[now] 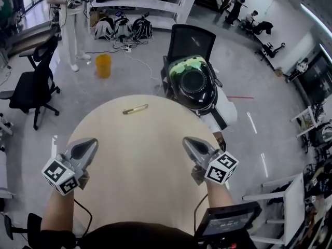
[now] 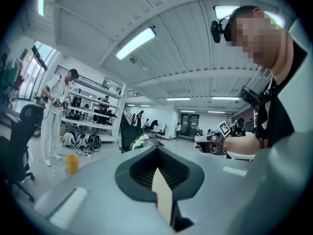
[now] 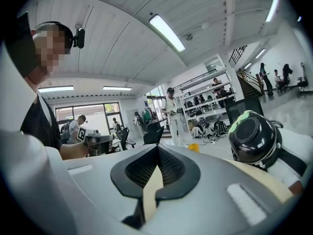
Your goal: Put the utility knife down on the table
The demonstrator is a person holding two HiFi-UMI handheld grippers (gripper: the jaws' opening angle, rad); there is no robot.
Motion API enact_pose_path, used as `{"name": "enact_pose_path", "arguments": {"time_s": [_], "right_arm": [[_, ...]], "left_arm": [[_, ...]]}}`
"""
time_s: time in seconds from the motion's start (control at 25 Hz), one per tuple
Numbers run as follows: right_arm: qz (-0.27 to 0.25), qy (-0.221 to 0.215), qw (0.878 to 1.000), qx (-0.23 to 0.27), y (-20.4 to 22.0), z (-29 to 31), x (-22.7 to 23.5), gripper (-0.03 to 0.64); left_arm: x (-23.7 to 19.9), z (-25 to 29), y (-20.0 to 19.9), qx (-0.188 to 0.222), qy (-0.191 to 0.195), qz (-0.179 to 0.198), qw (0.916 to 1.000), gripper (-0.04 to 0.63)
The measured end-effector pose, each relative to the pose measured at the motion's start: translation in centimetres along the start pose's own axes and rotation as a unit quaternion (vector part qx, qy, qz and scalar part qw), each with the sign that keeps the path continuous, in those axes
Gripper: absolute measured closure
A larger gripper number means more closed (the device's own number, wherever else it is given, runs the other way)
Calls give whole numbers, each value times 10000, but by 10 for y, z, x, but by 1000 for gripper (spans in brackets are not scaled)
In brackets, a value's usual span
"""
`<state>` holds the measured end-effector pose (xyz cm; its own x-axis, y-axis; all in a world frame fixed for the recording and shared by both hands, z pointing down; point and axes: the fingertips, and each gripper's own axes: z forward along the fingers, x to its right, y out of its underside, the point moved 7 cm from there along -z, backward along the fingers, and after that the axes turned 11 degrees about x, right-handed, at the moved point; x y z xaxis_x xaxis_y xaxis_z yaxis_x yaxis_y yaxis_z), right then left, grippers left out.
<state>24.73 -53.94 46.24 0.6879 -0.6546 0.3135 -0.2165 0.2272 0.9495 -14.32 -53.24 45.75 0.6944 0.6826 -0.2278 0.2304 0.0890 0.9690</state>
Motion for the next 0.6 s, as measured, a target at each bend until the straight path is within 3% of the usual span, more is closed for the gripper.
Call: {"name": "enact_pose_path", "arguments": {"time_s": [0.28,0.6], "right_arm": [[-263,39,9994,213,-29,-45,-82,602],[-316,24,9989,342,-39,-58,-159,601]], "left_arm": [[51,-88,-61,342,-80,274,9990,599],[82,-176,-100,636,-194,215,9976,599]]}}
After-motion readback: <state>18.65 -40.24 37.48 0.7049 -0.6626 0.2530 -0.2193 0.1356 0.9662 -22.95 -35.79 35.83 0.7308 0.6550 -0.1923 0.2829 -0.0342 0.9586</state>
